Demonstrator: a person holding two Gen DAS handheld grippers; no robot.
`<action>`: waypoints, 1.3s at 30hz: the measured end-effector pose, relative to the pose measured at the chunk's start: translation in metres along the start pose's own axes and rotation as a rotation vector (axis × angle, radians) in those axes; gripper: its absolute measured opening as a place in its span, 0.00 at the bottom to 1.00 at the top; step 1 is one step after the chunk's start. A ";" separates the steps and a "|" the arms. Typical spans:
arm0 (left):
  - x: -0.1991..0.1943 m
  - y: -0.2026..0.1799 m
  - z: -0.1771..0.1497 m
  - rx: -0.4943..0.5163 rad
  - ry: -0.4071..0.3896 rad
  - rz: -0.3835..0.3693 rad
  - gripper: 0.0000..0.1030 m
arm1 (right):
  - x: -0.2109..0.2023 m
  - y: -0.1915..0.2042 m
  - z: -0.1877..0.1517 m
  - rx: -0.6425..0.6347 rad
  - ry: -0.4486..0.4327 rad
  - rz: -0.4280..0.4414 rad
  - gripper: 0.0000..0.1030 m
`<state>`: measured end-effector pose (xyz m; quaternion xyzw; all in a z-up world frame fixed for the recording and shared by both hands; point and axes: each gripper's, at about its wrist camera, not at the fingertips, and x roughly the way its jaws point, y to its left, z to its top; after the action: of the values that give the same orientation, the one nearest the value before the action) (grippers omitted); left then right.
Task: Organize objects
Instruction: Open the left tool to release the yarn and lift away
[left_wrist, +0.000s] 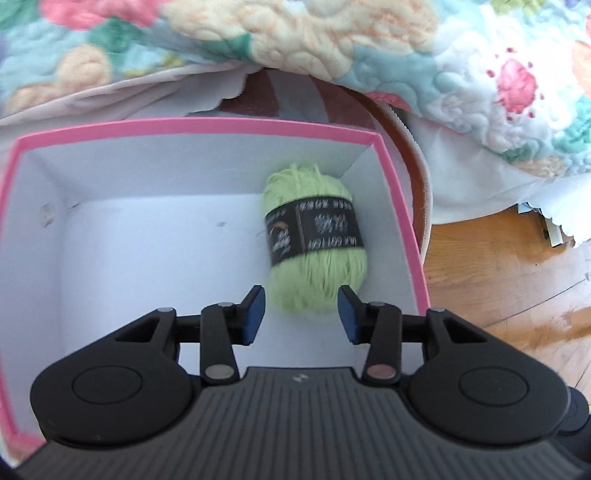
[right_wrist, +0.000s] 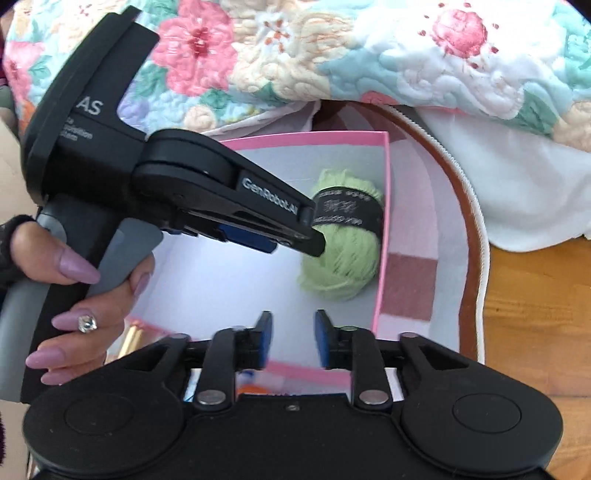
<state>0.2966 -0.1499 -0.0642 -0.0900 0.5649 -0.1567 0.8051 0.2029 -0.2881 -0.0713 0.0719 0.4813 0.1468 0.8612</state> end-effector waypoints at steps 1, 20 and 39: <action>-0.010 0.000 -0.005 -0.003 -0.005 -0.002 0.44 | -0.005 0.001 -0.003 -0.002 -0.002 -0.003 0.36; -0.194 -0.002 -0.097 0.136 0.032 0.090 0.59 | -0.119 0.051 -0.012 -0.042 0.058 0.156 0.64; -0.218 0.090 -0.189 0.042 0.083 0.107 0.83 | -0.122 0.119 -0.086 -0.088 0.166 0.383 0.86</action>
<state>0.0648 0.0175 0.0333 -0.0364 0.5984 -0.1291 0.7899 0.0474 -0.2157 0.0131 0.1122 0.5212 0.3339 0.7773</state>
